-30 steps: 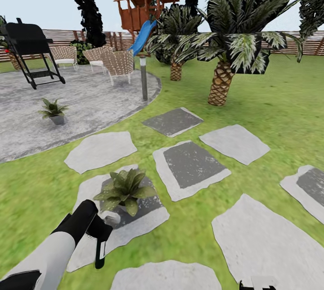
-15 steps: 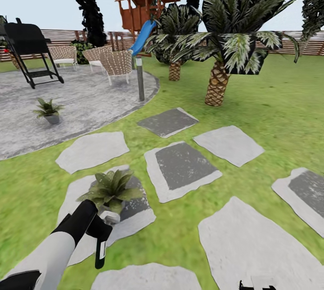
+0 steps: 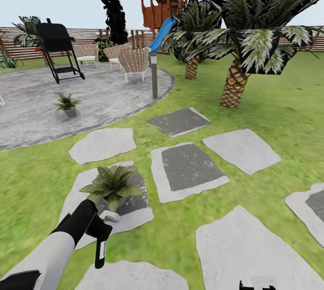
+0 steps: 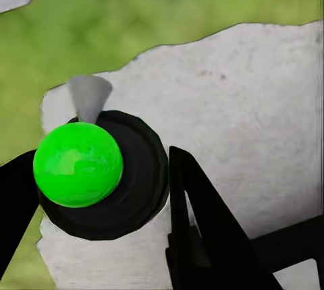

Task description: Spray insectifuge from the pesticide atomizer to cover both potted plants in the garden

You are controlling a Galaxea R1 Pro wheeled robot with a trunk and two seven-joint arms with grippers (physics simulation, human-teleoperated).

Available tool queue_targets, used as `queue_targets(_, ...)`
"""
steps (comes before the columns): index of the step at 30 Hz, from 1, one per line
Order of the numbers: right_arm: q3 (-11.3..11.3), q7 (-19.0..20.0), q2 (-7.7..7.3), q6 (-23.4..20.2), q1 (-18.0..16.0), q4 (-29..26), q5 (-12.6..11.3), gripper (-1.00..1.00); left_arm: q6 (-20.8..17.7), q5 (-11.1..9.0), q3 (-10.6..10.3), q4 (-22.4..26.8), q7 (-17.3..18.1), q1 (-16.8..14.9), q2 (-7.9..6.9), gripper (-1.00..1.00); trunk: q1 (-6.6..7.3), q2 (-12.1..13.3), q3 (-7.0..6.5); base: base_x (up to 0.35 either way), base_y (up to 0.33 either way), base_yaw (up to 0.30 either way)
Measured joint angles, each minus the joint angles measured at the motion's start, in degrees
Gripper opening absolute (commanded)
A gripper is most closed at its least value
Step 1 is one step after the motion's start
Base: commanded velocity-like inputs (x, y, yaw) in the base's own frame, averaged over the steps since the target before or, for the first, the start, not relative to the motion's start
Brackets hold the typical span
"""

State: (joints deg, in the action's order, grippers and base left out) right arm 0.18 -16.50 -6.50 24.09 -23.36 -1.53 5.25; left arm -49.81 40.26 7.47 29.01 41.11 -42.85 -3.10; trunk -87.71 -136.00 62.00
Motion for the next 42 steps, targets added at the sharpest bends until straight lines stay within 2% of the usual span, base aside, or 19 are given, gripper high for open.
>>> queue_targets(42,0.0,0.1,0.00,0.0,0.0,0.0,0.0,1.00,0.1,0.0,0.1,0.0,-0.1,0.0,0.16,-1.00,0.00,0.0,0.92,0.156,-0.292,0.265)
